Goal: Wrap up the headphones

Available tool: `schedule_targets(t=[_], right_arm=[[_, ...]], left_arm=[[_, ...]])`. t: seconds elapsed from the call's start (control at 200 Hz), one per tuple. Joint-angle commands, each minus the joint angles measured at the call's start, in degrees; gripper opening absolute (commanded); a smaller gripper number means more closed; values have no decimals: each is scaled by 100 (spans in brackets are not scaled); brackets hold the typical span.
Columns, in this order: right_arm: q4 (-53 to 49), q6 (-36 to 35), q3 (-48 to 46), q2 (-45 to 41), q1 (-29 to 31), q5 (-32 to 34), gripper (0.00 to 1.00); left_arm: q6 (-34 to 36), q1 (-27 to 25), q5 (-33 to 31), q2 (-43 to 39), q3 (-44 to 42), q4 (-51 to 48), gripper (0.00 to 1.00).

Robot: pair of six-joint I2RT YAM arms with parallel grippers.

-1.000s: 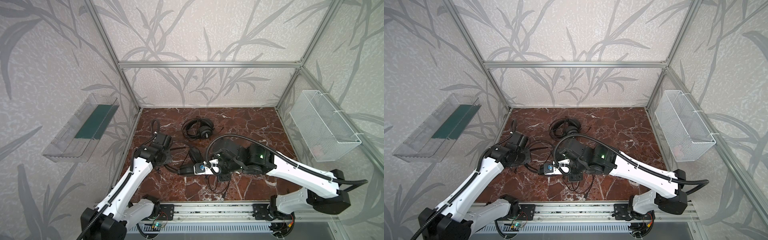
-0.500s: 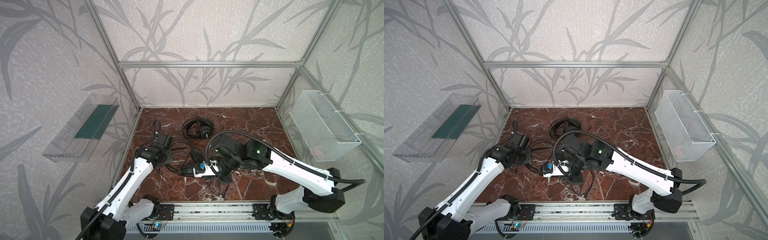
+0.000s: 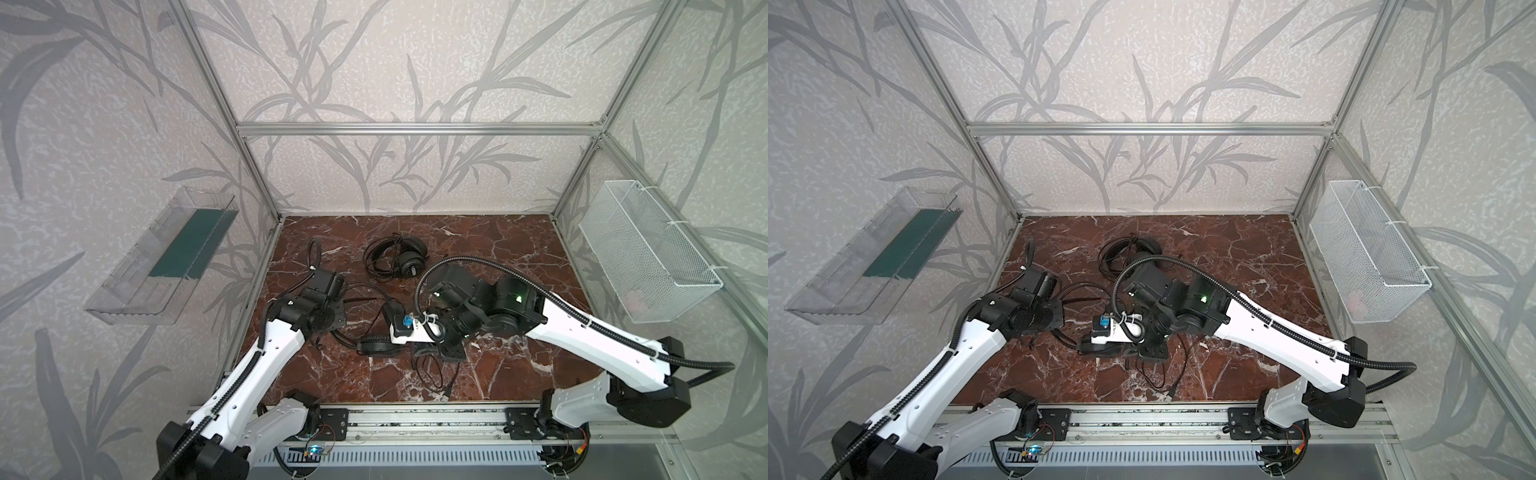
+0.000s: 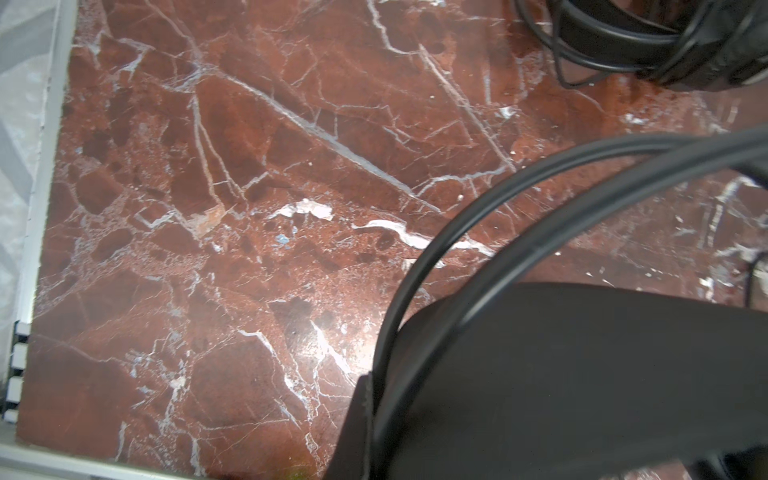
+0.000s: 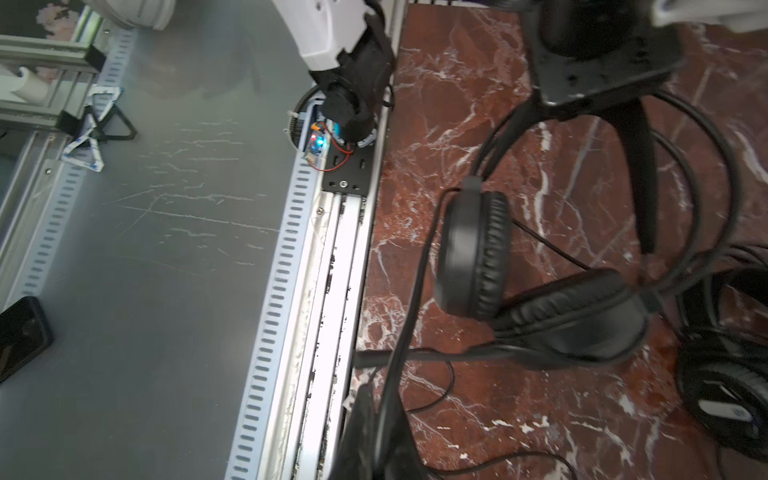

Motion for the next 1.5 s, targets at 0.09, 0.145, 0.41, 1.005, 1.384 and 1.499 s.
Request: schedule_targets(t=[0.09,0.145,0.41,1.005,1.384,1.499], right_arm=[[55,-165,301,91,-225,563,0],[35,-216,457,211,-223,611,0],[231,-461,942,640,-511,1116,0],[1628,-334,627,1151,-1760,736,0],[2142,159,214,1158,-2160,441,51],[2862,658,-434,719,-2402,183,50]], left_arm=[[199,-241,832,-458,-104,415,0],[234,-330,948,-484,-115,428,0],[286,-732,1168,-585,-113,453,0],[237,-733,1419,-978,105,117,0],[86,-695,1650,-940,919,-479,0],[169,-628,1219,-700,1316,-954,0]])
